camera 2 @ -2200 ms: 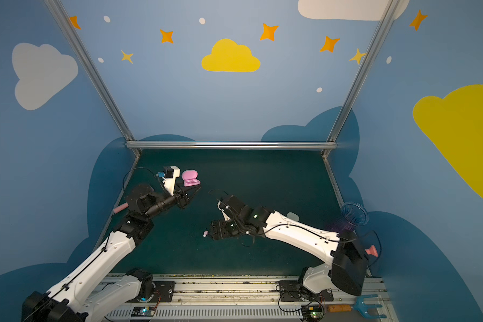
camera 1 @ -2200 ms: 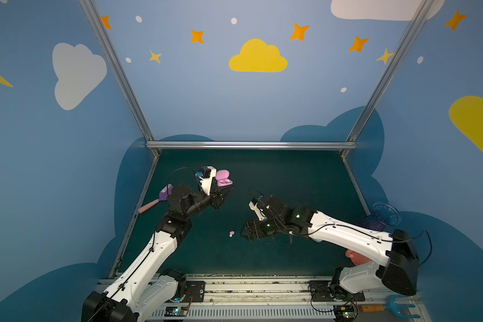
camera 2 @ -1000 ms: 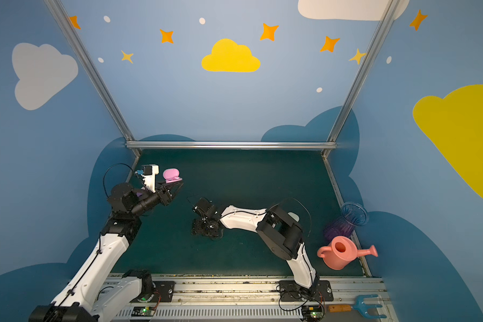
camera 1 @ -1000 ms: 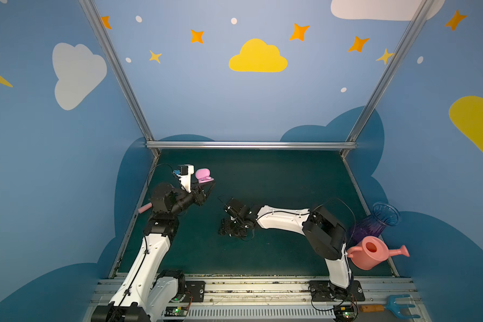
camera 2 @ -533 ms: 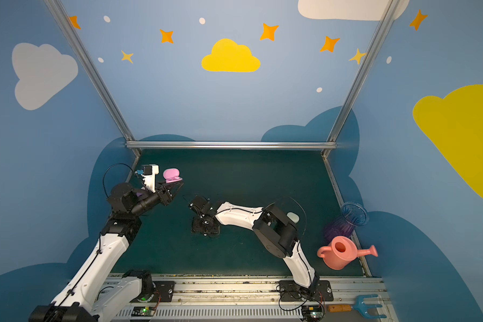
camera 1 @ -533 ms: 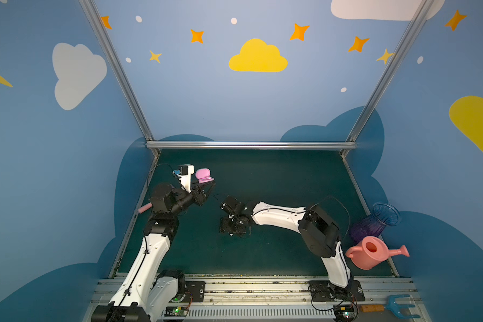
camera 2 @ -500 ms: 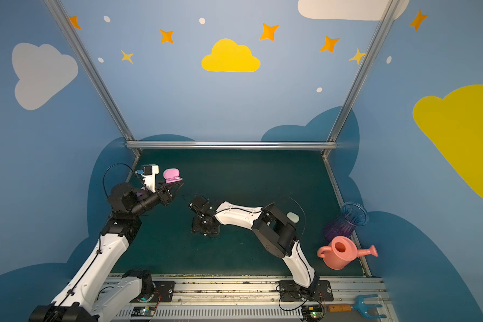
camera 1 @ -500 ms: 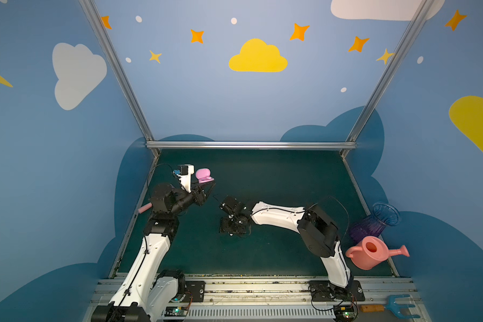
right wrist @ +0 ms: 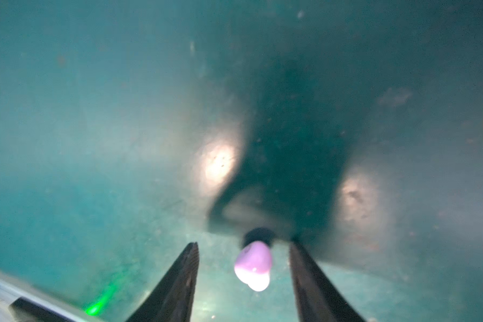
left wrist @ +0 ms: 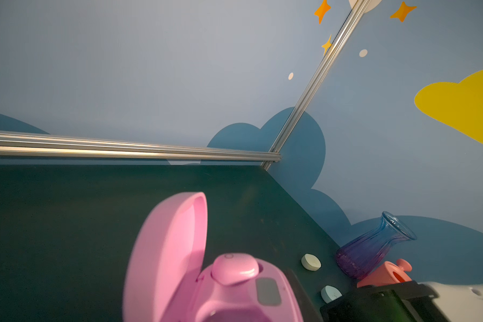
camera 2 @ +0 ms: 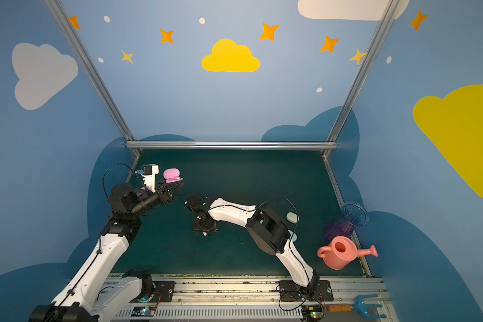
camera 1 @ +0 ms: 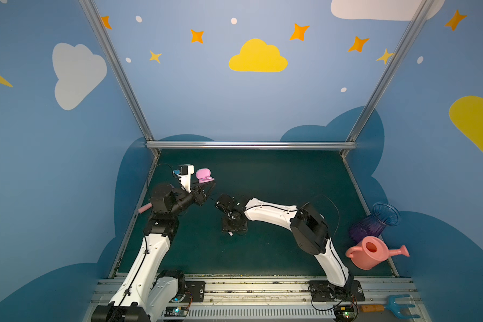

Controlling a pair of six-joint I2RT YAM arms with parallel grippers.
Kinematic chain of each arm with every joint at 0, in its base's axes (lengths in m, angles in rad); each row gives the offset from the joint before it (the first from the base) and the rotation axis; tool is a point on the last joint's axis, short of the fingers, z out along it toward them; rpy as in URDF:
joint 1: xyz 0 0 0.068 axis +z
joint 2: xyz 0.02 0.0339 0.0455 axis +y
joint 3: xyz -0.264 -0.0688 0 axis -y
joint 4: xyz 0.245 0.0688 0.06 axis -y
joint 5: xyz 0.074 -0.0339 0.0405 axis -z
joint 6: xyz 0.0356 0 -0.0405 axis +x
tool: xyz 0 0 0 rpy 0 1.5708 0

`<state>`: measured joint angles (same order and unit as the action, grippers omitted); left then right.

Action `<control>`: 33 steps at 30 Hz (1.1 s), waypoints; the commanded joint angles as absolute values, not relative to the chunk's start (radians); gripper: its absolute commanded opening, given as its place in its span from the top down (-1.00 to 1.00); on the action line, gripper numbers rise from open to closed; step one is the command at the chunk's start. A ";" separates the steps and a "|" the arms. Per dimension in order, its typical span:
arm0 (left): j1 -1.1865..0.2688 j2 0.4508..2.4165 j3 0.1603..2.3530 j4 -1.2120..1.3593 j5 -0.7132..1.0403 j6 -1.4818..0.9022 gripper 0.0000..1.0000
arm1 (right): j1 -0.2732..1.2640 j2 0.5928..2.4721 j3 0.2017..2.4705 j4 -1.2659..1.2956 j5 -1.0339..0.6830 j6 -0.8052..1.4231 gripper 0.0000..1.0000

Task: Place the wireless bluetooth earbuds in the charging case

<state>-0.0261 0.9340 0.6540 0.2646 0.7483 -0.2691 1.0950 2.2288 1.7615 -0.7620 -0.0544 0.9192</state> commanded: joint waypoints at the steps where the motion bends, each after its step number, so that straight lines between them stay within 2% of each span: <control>1: -0.022 0.924 0.643 0.309 0.763 -0.279 0.81 | 1.104 2.268 1.801 -0.846 -0.022 0.911 -0.02; 4: -0.023 0.924 0.642 0.311 0.763 -0.281 0.82 | 1.106 2.284 1.818 -0.865 -0.017 0.914 0.09; 14: -0.022 0.925 0.642 0.318 0.764 -0.288 0.82 | 1.121 2.327 1.885 -0.946 -0.018 0.909 0.22; 29: -0.023 0.915 0.639 0.318 0.769 -0.290 0.82 | 1.118 2.342 1.895 -0.957 -0.024 0.913 0.58; 33: -0.023 0.915 0.638 0.320 0.778 -0.289 0.82 | 1.114 2.320 1.882 -0.946 -0.013 0.909 0.59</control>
